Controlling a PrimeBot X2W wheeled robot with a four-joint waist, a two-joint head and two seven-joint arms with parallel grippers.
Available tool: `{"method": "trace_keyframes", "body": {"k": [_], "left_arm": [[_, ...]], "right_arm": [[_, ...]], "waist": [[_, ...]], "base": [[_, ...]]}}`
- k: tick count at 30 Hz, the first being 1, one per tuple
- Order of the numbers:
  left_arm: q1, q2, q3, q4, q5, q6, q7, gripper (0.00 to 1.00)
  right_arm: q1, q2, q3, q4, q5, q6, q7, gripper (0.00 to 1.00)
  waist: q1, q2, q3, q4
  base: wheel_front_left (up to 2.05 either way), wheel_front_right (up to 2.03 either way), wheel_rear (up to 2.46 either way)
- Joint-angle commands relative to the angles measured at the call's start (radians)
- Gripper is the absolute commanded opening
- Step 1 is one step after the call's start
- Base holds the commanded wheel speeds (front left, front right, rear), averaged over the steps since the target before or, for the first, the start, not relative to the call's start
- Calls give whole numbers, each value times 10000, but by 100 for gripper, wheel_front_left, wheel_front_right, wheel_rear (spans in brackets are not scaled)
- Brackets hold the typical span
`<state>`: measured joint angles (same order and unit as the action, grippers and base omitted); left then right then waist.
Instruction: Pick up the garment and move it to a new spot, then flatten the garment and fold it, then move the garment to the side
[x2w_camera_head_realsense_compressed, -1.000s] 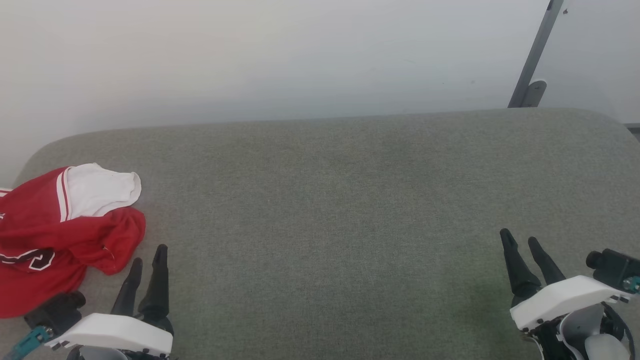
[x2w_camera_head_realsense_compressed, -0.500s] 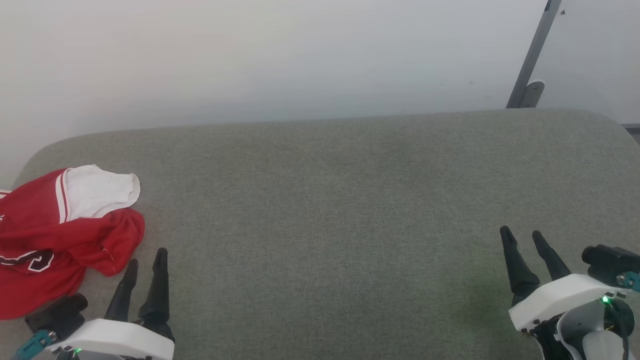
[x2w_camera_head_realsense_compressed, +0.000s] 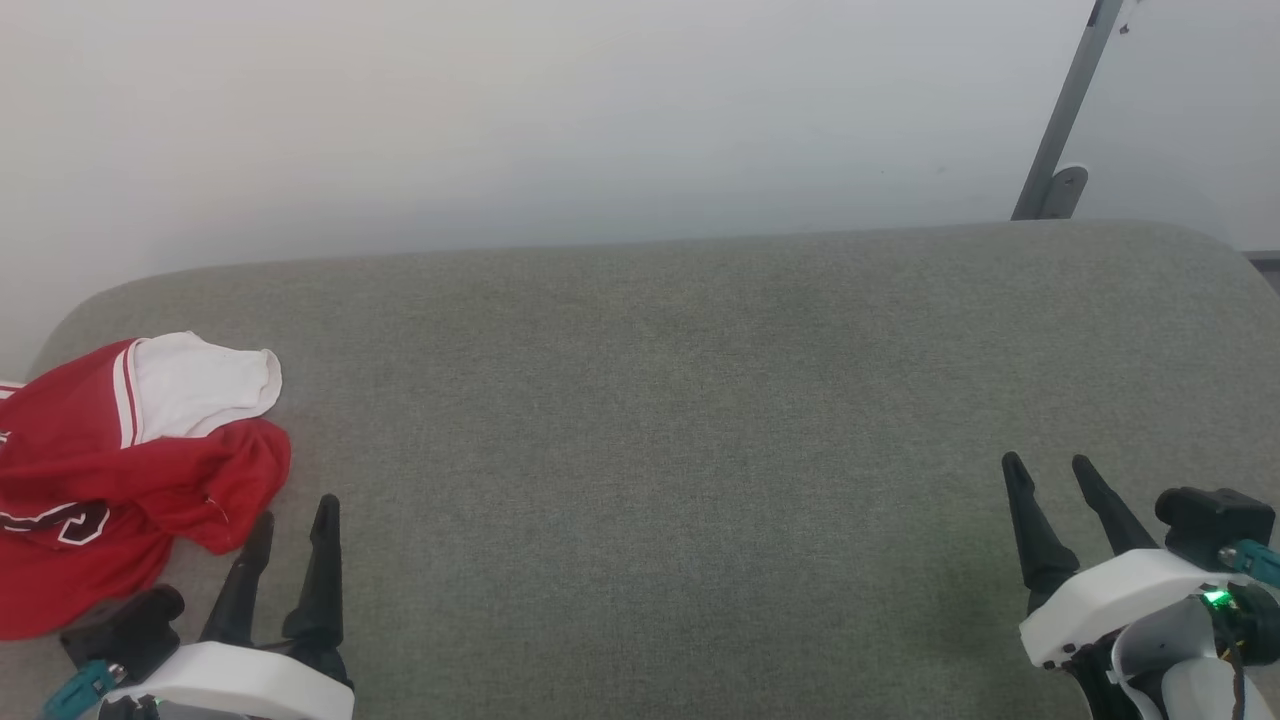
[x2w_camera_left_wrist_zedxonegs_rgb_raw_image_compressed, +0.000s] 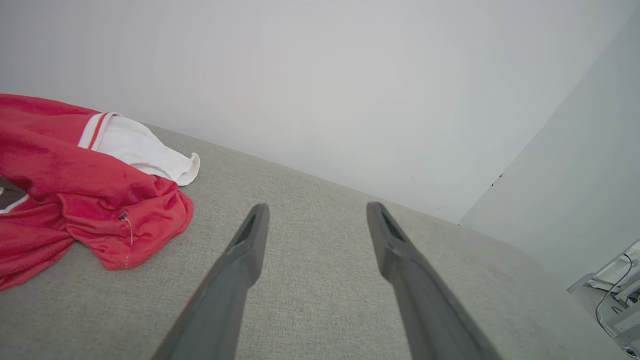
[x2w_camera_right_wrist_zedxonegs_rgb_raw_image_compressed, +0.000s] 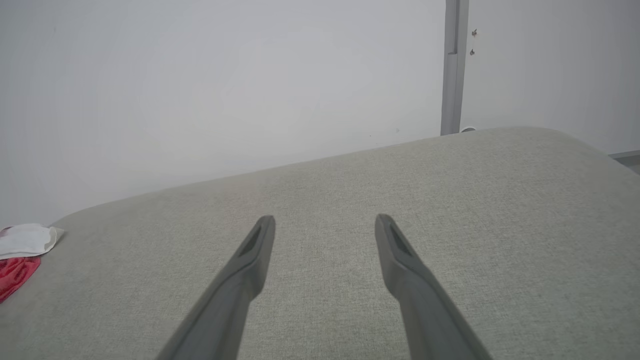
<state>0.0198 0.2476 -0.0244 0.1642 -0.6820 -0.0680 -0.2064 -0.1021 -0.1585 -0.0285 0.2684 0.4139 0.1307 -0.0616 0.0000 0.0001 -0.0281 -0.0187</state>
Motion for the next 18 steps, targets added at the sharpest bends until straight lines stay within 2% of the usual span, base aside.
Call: {"method": "trace_keyframes", "body": {"k": [1, 18], "left_arm": [[90, 80, -7, -85, 197, -49, -86, 100], [183, 227, -121, -70, 973, -68, -404, 100]], "right_arm": [[-83, -56, 46, -74, -238, 0, -68, 100], [-72, -27, 55, -153, -1587, 0, -229, 100]], "waist": [[0, -1, -3, 4], [0, -1, -55, -27]], "base": [[0, 0, 0], [0, 0, 0]]}}
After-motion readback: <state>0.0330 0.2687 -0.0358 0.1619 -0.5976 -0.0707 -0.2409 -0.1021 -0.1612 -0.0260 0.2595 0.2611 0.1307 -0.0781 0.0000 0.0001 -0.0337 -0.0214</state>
